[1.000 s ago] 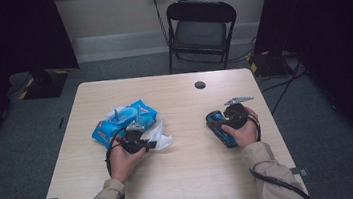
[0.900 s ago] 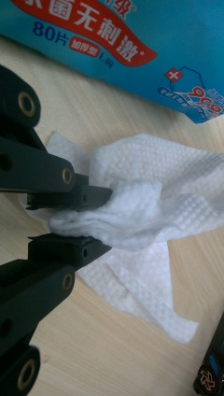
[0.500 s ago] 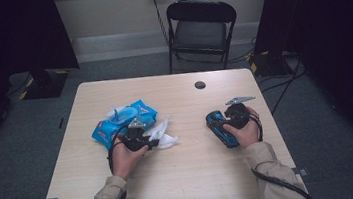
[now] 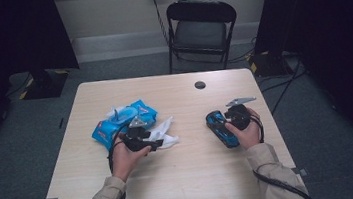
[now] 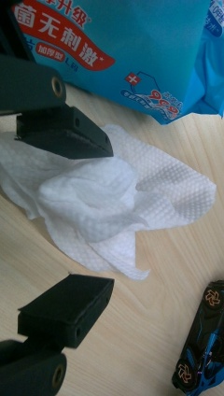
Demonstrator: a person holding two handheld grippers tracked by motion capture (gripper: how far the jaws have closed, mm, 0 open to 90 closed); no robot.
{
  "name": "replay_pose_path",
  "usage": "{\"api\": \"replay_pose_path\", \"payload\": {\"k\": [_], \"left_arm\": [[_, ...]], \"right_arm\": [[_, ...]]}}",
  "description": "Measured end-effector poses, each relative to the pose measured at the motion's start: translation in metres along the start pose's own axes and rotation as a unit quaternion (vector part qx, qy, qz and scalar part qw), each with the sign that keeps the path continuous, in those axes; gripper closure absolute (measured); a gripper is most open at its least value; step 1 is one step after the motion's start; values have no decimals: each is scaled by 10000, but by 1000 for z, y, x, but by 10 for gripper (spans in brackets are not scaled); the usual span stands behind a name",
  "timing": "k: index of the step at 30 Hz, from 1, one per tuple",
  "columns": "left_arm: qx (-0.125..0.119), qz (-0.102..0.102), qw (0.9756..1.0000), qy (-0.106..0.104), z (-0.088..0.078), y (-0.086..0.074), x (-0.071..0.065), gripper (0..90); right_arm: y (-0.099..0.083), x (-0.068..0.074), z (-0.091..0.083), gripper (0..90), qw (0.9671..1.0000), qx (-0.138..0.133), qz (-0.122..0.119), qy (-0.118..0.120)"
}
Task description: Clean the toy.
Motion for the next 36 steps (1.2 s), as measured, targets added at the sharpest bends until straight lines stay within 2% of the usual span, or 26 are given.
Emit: {"api": "replay_pose_path", "payload": {"k": [4, 5, 6, 8, 10, 12, 17, 23, 28, 36], "left_arm": [[41, -24, 10000, 74, -1, 0, 1, 235], [22, -61, 9999, 81, -1, 1, 1, 219], [2, -181, 9998, 69, -1, 1, 0, 205], [22, -156, 9999, 43, -2, 1, 0, 181], [18, -109, 9999, 116, -3, 2, 1, 160], [-39, -168, 9998, 73, -4, 3, 0, 158], [-15, -144, 9999, 9, -9, 1, -3, 158], [96, -213, 9997, -89, -14, -3, -8, 158], [170, -158, 9997, -98, -18, -6, -10, 158], [87, -170, 9996, -195, -26, -8, -14, 158]], "right_arm": [[-1, -1, -3, 166, 10000, 14, -10, 5], [-1, -1, -3, 167, 10000, 8, -18, -1], [-1, -1, -4, 166, 10000, -8, -11, 25], [-1, -1, -5, 166, 10000, -8, -21, 31], [-1, -1, -6, 166, 10000, -22, -26, 44], [-2, 0, -7, 166, 10000, -22, -38, 77], [-3, 4, -8, 166, 9999, -17, -86, 112], [-3, 10, -12, 166, 9996, -7, -198, 179], [-4, 17, -16, 166, 9993, -11, -259, 257], [-13, 26, -17, 166, 9987, 43, -335, 382]]}}
Point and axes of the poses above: each handheld gripper's, and its own axes: z roughly forward along the jaws, y roughly out of its top, x roughly to its left, the point moved 10 cm from there along z, roughly forward along the jaws, and after that the axes turned 10 degrees about -y, right-handed, at the moved point
